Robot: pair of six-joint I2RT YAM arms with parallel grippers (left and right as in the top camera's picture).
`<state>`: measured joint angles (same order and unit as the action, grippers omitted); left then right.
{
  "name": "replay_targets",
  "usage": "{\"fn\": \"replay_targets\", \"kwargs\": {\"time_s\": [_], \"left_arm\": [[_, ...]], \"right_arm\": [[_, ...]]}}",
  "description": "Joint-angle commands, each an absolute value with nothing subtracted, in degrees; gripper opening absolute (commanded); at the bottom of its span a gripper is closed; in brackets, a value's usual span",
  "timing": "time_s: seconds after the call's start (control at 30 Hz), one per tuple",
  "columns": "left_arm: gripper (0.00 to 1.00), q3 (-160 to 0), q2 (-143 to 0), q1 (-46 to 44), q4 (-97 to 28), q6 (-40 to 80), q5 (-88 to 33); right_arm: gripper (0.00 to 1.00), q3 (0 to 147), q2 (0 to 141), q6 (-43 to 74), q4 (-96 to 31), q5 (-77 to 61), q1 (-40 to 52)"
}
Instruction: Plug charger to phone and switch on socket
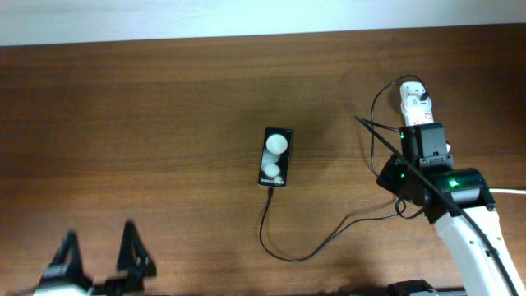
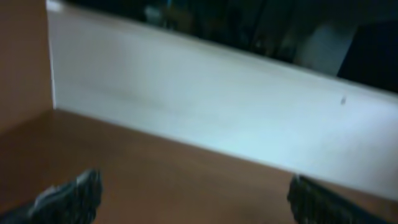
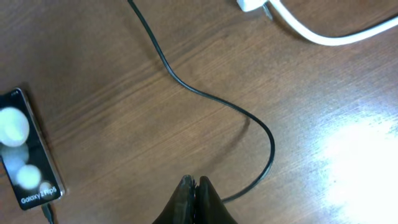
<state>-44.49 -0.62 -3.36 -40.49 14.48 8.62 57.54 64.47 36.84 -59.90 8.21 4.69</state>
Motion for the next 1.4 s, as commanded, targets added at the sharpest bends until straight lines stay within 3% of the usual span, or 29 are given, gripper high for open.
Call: {"fn": "replay_targets", "kwargs": {"time_s": [0.0, 0.3, 0.93, 1.37], "left_arm": [[0.99, -32.47, -0.4, -3.09, -30.48, 13.8, 8.82], [0.99, -2.85, -0.4, -3.09, -3.9, 9.3, 8.8], [0.99, -0.51, -0.43, -3.09, -3.88, 9.32, 8.38], [0.99, -0.51, -0.34, -3.09, -3.88, 9.32, 8.38]], "right_arm": [[0.06, 58.22, 64.4, 36.16, -60.42, 7.99, 4.43], [0.04, 58.22, 64.4, 33.21, -60.9, 8.12, 4.43], [0.04, 58.59, 65.52, 33.45, -60.2, 8.05, 4.4], [0.04, 87.13, 94.8, 33.41, -71.46, 7.88, -10.11]]}}
